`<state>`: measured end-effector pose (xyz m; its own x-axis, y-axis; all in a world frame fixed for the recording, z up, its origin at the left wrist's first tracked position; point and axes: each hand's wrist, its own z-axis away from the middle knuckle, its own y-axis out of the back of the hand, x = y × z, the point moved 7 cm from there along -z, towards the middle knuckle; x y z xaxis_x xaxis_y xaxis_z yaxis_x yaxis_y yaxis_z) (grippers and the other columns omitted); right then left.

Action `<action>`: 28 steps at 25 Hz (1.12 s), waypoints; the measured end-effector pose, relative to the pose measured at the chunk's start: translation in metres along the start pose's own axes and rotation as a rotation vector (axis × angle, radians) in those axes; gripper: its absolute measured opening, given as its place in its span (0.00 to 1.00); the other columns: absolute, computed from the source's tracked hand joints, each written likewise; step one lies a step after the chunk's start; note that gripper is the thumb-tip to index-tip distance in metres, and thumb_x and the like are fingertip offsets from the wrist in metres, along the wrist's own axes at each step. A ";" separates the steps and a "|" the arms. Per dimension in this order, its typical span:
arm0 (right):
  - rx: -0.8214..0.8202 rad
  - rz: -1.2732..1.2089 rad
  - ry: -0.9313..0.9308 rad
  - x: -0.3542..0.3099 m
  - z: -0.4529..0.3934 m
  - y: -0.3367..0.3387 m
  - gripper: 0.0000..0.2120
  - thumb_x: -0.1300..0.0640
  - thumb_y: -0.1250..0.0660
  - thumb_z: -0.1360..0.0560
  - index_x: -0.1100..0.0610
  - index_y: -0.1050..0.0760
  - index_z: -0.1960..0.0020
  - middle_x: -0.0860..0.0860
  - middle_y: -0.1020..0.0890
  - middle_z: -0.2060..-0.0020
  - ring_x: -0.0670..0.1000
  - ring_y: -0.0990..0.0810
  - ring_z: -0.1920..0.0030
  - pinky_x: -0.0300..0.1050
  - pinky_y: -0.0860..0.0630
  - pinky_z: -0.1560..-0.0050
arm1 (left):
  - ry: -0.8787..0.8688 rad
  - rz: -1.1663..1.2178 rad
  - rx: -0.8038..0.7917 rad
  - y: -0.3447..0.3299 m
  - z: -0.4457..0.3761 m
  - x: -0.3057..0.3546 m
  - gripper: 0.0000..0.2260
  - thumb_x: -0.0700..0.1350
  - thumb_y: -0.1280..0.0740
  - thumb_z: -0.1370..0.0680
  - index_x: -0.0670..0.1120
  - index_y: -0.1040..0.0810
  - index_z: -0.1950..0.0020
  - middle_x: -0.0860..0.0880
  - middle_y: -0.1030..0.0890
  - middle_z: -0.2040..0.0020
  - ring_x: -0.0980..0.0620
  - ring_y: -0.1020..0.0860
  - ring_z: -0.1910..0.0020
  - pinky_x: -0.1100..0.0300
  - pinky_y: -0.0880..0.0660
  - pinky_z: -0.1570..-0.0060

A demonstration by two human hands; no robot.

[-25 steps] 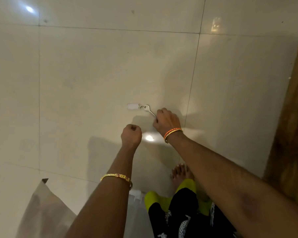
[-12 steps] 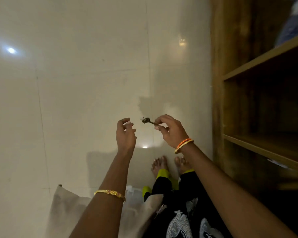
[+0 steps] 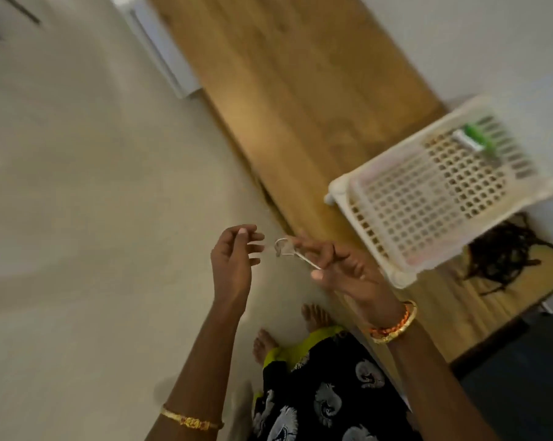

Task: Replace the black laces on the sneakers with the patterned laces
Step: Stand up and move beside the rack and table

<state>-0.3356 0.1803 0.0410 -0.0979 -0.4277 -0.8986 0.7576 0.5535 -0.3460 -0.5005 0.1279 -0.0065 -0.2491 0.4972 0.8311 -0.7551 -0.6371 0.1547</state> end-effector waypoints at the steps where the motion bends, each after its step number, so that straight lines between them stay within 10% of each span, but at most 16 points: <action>1: 0.070 -0.072 -0.001 -0.012 0.010 0.021 0.12 0.50 0.26 0.32 0.51 0.28 0.65 0.52 0.18 0.43 0.54 0.30 0.30 0.52 0.34 0.30 | -0.017 -0.031 -0.035 -0.018 0.007 0.007 0.10 0.40 0.43 0.18 0.43 0.22 0.52 0.50 0.18 0.60 0.58 0.21 0.65 0.64 0.25 0.65; 8: 0.599 -0.222 0.150 -0.086 0.087 0.180 0.13 0.52 0.28 0.33 0.61 0.28 0.60 0.58 0.15 0.55 0.57 0.16 0.54 0.47 0.19 0.57 | -0.374 -0.476 -0.019 -0.138 0.041 0.065 0.04 0.40 0.34 0.22 0.44 0.22 0.49 0.48 0.23 0.51 0.56 0.25 0.56 0.67 0.32 0.57; 14: 1.037 0.785 0.027 -0.102 0.073 0.274 0.07 0.58 0.27 0.29 0.56 0.24 0.61 0.50 0.25 0.60 0.53 0.23 0.56 0.49 0.23 0.54 | -0.365 -0.921 0.277 -0.179 0.032 0.102 0.13 0.39 0.36 0.29 0.43 0.26 0.45 0.41 0.27 0.43 0.40 0.32 0.41 0.46 0.38 0.43; 20: 1.190 1.162 0.060 -0.094 0.060 0.279 0.06 0.58 0.28 0.29 0.61 0.19 0.57 0.58 0.27 0.59 0.59 0.27 0.56 0.49 0.27 0.58 | -0.804 -1.069 -0.196 -0.234 0.025 0.104 0.22 0.51 0.38 0.27 0.47 0.29 0.34 0.43 0.30 0.34 0.41 0.35 0.33 0.39 0.40 0.36; 28: 1.319 1.286 -0.071 -0.089 0.049 0.263 0.04 0.59 0.28 0.30 0.58 0.17 0.56 0.59 0.27 0.55 0.60 0.28 0.54 0.47 0.34 0.53 | -0.435 -1.056 -0.120 -0.199 0.006 0.099 0.17 0.44 0.31 0.27 0.41 0.28 0.40 0.43 0.28 0.41 0.42 0.26 0.44 0.42 0.31 0.40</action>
<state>-0.0966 0.3289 0.0430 0.8781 -0.2894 -0.3811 0.2891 -0.3139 0.9044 -0.3712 0.3002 0.0480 0.7558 0.4892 0.4352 -0.5218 0.0484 0.8517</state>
